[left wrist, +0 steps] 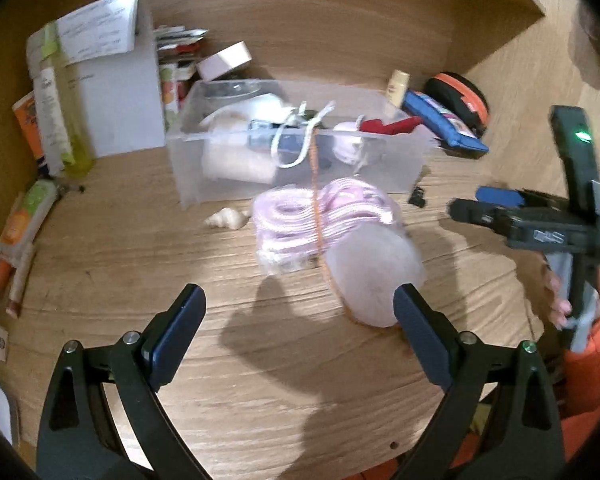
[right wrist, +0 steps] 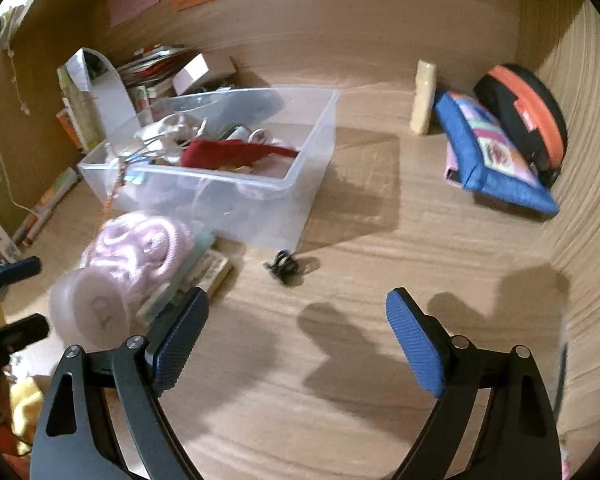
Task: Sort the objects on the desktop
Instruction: 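Grasp the white tape roll with the right gripper while the left grasps the yellow gourd charm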
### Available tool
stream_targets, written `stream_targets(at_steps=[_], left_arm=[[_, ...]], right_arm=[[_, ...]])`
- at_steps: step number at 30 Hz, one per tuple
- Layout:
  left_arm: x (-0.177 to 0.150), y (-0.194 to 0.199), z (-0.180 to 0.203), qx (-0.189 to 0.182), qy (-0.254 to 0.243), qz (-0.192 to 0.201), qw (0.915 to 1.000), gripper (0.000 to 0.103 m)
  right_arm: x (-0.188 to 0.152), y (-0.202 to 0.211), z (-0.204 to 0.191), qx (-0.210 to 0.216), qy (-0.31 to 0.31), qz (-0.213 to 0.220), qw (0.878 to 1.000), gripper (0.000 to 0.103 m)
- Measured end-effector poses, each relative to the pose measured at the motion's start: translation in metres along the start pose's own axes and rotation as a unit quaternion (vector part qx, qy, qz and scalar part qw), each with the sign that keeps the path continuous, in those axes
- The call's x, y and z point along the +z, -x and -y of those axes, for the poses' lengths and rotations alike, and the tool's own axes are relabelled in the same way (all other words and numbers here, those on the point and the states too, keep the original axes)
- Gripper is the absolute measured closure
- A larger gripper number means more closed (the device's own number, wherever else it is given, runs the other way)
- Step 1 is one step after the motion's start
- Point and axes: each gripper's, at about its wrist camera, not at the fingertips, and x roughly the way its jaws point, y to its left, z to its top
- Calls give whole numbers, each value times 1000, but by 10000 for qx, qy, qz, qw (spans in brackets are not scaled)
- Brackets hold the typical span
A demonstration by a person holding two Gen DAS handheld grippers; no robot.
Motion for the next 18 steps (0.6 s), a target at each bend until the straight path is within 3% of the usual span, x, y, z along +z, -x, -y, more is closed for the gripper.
stream_targets(at_steps=[6,10,12,15,18], left_arm=[[-9,-5,-30,160,592,-170,9980,7],[-18,-4,-48,103,932,-263,9952,7],[-21,-3,-51,160,929,-283,9951,7],[-25,-1,-54,159,879,-295,9956,7],[-28,0,-52,68,839,-294,9960,7]], right_arm=[[-7,15,-37,837,173,168,9962,14],[-7,14,-78,1088,605,180,9921,15],[-8,9,-96,1092,835,143,9904,21],[-12,-7,-119,955,1163,-9,9886,41],[-14,-21,-123,889,1155,-183,9891,69]])
